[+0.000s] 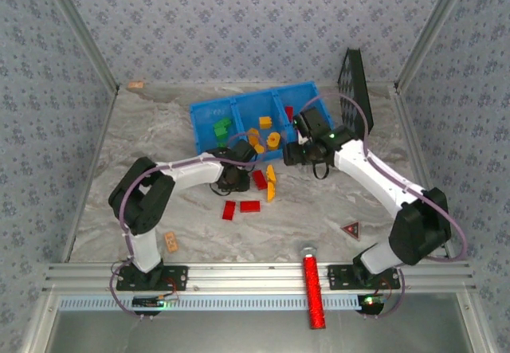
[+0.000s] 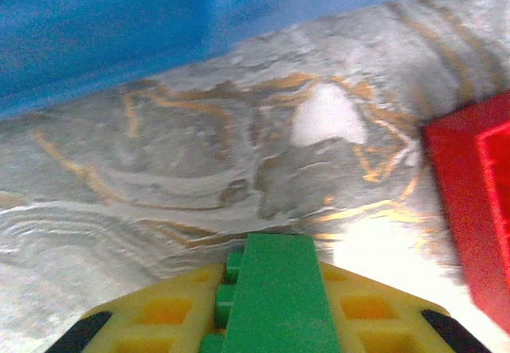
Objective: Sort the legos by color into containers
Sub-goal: Pick up the lego from the center of the table, then place the lego in the container.
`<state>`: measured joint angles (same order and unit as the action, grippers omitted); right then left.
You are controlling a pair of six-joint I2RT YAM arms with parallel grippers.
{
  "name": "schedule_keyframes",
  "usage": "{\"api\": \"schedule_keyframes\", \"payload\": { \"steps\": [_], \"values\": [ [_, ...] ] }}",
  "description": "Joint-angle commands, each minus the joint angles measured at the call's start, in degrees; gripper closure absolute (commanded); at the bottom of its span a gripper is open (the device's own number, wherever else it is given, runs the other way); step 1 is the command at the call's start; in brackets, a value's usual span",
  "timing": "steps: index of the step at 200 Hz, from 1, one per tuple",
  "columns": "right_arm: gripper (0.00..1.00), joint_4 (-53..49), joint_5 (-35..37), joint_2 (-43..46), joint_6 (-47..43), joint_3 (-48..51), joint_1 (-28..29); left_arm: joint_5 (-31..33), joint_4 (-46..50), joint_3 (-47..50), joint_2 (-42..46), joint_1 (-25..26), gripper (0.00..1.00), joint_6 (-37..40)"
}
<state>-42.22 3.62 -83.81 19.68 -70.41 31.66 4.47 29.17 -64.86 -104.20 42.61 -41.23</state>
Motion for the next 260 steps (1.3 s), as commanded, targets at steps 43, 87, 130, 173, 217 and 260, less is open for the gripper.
{"api": "schedule_keyframes", "payload": {
  "steps": [43,87,130,173,217,260],
  "values": [
    [0.36,1.76,-4.21,8.30,3.01,12.48,10.15,3.55,7.39,-4.89,9.83,-2.32,0.81,3.78],
    [0.31,4.82,-5.12,7.81,2.41,12.64,17.33,2.59,9.44,-11.78,14.71,-5.99,0.82,7.89],
    [0.21,9.54,-11.91,6.10,-26.26,11.70,23.14,-1.14,11.43,-19.18,10.52,-12.46,0.82,12.79],
    [0.15,10.18,-14.48,3.93,-51.54,10.81,24.10,-4.51,11.87,-25.87,1.75,-17.59,0.82,14.56],
    [0.14,6.76,-14.34,-3.80,-64.26,5.42,23.81,-5.51,14.12,-32.74,-7.40,-19.23,0.82,15.99],
    [0.13,7.22,-14.50,-10.79,-68.53,2.70,23.76,-6.31,13.93,-34.37,-10.24,-19.49,0.66,15.42]
  ]
}}
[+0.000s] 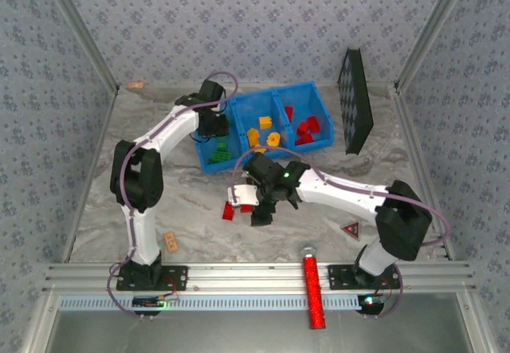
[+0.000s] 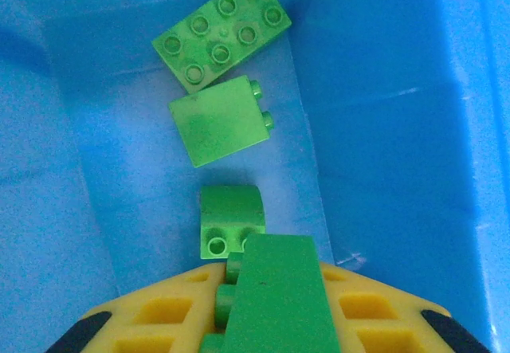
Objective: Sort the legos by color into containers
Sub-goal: Place the lego in the container, then pick up the lego from the bottom-center of the table.
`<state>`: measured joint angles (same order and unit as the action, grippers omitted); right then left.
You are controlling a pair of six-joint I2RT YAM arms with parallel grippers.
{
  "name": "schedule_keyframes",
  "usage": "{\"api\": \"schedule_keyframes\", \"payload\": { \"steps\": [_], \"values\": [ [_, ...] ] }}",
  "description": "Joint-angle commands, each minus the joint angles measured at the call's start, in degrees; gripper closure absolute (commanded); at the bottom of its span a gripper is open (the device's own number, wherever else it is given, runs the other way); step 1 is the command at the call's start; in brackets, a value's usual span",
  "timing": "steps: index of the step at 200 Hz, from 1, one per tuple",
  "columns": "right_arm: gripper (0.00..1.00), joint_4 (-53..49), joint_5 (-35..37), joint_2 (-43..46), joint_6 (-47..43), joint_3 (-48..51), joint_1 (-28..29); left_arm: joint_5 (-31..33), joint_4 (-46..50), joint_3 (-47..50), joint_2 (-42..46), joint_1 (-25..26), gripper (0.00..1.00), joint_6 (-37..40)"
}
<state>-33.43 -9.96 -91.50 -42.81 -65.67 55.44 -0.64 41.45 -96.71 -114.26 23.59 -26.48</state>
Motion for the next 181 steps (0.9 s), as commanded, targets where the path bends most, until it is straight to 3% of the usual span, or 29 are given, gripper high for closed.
{"api": "schedule_keyframes", "payload": {
  "steps": [1,16,52,143,181],
  "values": [
    [0.13,-1.56,-0.98,-3.21,-6.09,-2.07,-0.04,-1.20,1.59,-2.52,-0.18,-0.48,0.65,0.65],
    [0.14,-0.54,-0.64,-4.92,-6.58,-2.18,-0.21,-1.29,1.32,-2.44,0.50,-0.57,0.55,0.55],
    [0.16,1.41,0.09,-9.46,-6.26,-4.44,-0.77,-2.53,0.97,-2.76,3.38,-1.22,0.46,0.55],
    [0.32,1.31,1.63,-16.89,-4.31,-6.82,-1.74,-7.26,3.84,-4.69,16.27,-2.94,0.41,1.01],
    [0.50,1.69,3.99,-18.76,-3.89,-6.68,-1.62,-7.97,4.49,-2.30,21.72,-3.29,0.40,0.29]
  ]
}}
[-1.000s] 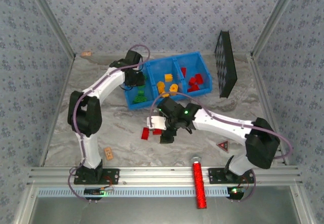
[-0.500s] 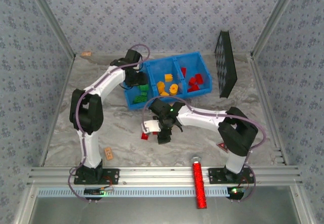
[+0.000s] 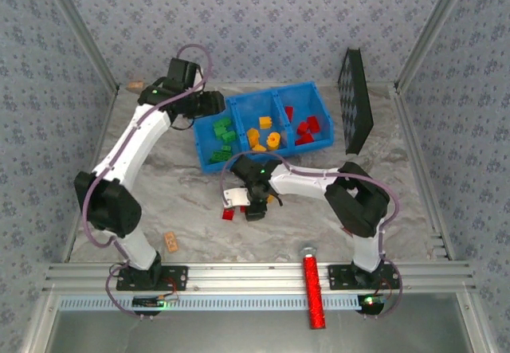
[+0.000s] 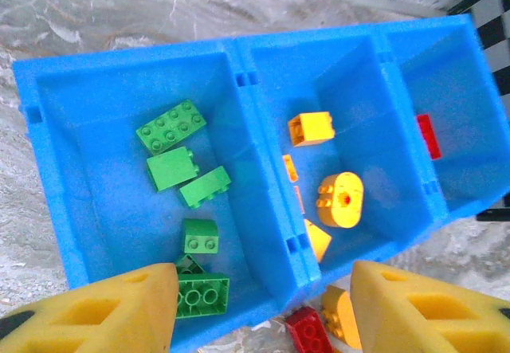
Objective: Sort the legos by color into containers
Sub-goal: Pick up the lego from the bottom-center of the table, then place the lego in the container.
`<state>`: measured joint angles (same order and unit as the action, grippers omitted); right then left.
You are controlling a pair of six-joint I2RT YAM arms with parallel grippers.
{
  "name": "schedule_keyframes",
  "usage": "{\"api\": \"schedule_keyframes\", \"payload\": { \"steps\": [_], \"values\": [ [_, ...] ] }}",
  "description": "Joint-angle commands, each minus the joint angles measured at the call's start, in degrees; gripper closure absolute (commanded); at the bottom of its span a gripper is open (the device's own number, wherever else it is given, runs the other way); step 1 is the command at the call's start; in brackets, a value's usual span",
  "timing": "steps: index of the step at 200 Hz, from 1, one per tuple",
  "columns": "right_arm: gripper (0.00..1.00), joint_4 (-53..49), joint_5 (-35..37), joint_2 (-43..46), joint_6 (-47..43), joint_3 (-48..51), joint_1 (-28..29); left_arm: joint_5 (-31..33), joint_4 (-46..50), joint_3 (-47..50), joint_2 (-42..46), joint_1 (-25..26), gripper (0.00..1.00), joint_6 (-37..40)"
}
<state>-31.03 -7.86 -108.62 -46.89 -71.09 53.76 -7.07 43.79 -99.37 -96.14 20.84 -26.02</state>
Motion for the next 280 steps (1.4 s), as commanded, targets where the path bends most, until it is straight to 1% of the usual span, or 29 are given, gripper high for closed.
{"api": "schedule_keyframes", "payload": {
  "steps": [1,32,40,58,70,82,91,116,138,155,169,186,194,206,232,236,263,280],
  "values": [
    [0.51,-0.71,1.93,-1.67,0.17,-1.21,0.05,-1.54,2.16,0.43,3.73,-0.54,0.40,-0.17],
    [0.68,-0.15,3.46,-1.54,0.82,-0.73,0.12,-1.29,3.08,3.85,8.16,-0.71,0.40,-0.11],
    [0.71,-0.16,3.76,-1.12,1.12,-0.63,0.07,-0.90,3.38,5.04,9.39,-0.71,0.39,0.07],
    [0.74,0.15,4.32,0.91,2.88,0.08,-0.09,0.31,4.35,8.16,12.16,-0.87,0.39,0.68],
    [0.76,0.39,3.20,3.56,4.91,1.17,-0.83,1.06,4.79,10.76,14.20,-0.89,0.39,0.95],
    [0.77,1.08,2.60,7.29,6.76,2.27,-1.35,1.51,4.94,13.56,16.23,-0.89,0.39,0.97],
    [0.78,1.10,2.65,10.61,7.65,5.30,-1.55,1.57,5.02,15.16,17.50,-0.96,0.39,0.97],
    [0.79,0.73,3.33,20.32,11.81,8.59,-2.72,1.71,6.33,17.89,19.62,-0.89,0.38,0.97],
    [0.81,0.68,5.84,28.85,15.89,10.58,-5.92,0.94,6.66,20.21,21.41,-0.89,0.38,0.42],
    [0.82,0.61,7.90,33.69,19.38,10.81,-11.19,0.40,6.07,22.30,22.87,-0.57,0.39,-0.92],
    [0.82,1.54,9.93,36.03,21.82,10.41,-15.99,0.63,5.56,24.38,23.47,0.69,0.38,-1.53],
    [0.81,3.97,13.78,36.92,24.64,9.19,-21.01,0.56,5.87,25.94,23.10,3.39,0.38,-2.81],
    [0.81,5.48,15.93,36.70,25.82,8.59,-22.77,0.87,5.65,26.73,23.10,5.36,0.38,-3.78],
    [0.80,7.68,17.34,35.61,27.40,7.55,-25.52,1.95,4.94,27.74,22.98,8.82,0.38,-5.46],
    [0.80,8.79,17.38,29.47,31.62,3.25,-30.84,3.35,2.32,29.84,22.01,16.76,0.38,-10.59],
    [0.80,8.87,17.27,28.26,31.96,1.10,-31.53,3.50,1.86,30.12,21.84,17.97,0.38,-11.32],
    [0.80,9.84,16.71,20.86,34.20,-3.74,-34.78,5.66,-0.85,31.71,19.15,25.39,0.38,-15.70],
    [0.80,9.88,15.95,15.82,35.26,-7.33,-36.61,6.61,-2.73,32.31,16.90,28.80,0.38,-17.49]
  ]
}}
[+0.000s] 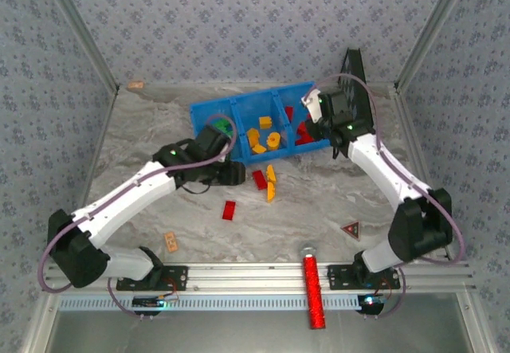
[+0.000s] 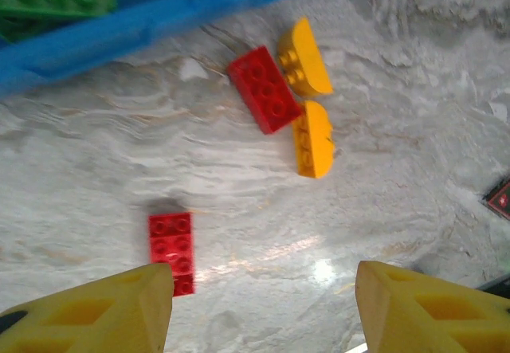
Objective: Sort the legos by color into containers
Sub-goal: Place the lego in the container, then pick up the lego from the center of the table.
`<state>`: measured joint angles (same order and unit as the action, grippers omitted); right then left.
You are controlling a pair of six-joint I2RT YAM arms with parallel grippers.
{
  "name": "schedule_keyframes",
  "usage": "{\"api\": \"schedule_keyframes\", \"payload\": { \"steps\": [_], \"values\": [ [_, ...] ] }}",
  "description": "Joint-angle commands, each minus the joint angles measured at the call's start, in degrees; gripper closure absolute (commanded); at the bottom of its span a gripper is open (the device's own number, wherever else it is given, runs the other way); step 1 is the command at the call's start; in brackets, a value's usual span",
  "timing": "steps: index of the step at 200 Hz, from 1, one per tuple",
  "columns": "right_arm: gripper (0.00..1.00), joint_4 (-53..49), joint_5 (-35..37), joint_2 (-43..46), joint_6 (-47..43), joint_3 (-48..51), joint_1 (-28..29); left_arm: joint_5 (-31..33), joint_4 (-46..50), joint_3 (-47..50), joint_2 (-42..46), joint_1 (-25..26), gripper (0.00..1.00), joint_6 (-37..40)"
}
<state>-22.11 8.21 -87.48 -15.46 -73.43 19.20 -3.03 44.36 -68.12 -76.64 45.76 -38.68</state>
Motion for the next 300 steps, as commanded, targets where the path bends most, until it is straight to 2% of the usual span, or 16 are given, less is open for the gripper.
{"api": "schedule_keyframes", "payload": {
  "steps": [1,55,113,191,214,264,300],
  "values": [
    [0.80,0.99,-0.12,-5.59,3.89,-5.16,-2.10,2.62,-3.40,1.06,-2.75,3.98,0.38,-4.92],
    [0.79,-1.91,-2.03,-20.85,3.97,-18.94,-4.57,3.03,-7.16,-1.96,-13.92,9.97,0.38,-5.97],
    [0.78,-3.75,-1.03,-32.10,0.43,-29.40,-4.20,1.81,-8.09,-7.31,-24.31,11.63,0.37,-6.73],
    [0.65,-1.98,-1.04,-36.16,-1.31,-33.23,-4.55,1.27,-5.94,-15.14,-34.97,11.64,0.37,-4.79],
    [0.64,-1.50,-0.98,-36.36,-2.00,-33.55,-4.47,1.43,-5.77,-17.54,-37.61,11.55,0.37,-4.55],
    [0.53,-1.41,-1.81,-38.09,-3.41,-34.69,-4.77,2.19,-2.70,-19.28,-40.32,10.69,0.38,-4.06],
    [0.52,-1.01,-1.88,-39.64,-3.03,-35.46,-4.68,3.41,-1.60,-19.68,-40.72,10.23,0.38,-3.38]
  ]
}}
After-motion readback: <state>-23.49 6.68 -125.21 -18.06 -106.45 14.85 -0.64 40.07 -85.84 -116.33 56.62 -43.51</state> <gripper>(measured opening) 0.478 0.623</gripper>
